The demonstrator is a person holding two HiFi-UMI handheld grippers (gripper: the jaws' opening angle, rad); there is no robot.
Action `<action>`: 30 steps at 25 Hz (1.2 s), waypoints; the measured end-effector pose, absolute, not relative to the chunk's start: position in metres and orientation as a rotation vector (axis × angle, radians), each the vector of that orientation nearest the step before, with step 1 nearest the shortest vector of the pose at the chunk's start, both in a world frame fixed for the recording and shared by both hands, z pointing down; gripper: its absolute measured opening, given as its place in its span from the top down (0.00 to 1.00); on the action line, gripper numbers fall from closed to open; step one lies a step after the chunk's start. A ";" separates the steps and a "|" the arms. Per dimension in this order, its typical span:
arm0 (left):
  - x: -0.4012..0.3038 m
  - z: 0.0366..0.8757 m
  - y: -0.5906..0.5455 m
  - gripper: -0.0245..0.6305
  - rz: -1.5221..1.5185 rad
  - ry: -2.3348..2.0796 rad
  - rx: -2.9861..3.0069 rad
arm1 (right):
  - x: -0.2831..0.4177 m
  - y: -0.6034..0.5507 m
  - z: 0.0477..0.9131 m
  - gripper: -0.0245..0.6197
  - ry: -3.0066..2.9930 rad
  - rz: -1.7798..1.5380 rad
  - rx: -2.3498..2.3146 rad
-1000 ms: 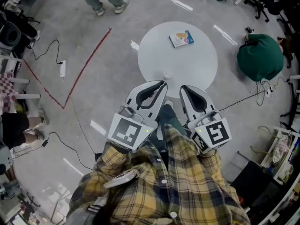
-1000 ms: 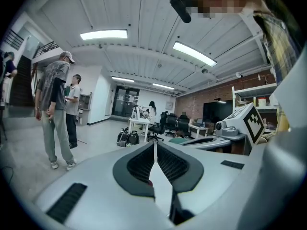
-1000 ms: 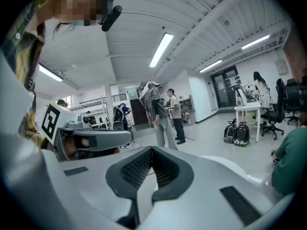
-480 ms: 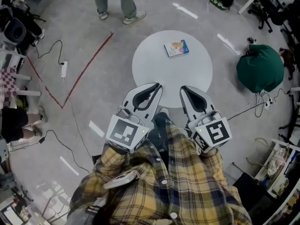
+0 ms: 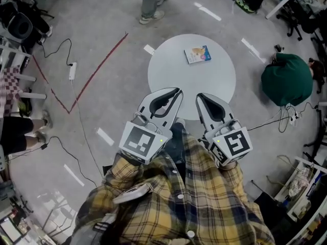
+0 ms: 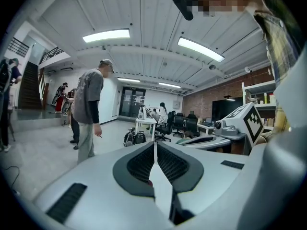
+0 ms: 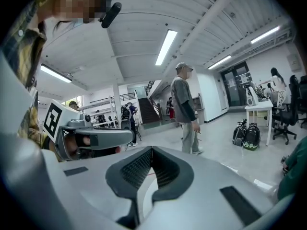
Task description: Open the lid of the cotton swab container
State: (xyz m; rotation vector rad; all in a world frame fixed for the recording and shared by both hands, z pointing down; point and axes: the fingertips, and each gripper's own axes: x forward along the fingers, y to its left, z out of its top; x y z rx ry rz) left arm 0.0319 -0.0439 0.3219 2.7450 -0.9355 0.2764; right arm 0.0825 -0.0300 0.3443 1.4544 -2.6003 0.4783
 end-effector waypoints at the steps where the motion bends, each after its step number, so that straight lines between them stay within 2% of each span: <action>1: 0.031 0.324 -0.045 0.91 0.283 -0.934 2.743 | 0.082 -0.031 0.346 0.94 -2.597 0.487 1.454; 22: 0.022 0.408 -0.056 0.91 0.461 -0.905 2.634 | 0.068 -0.056 0.422 0.94 -2.539 0.573 1.264; 30: 0.023 0.465 -0.067 0.91 0.497 -0.924 2.579 | 0.072 -0.070 0.465 0.94 -2.490 0.618 1.233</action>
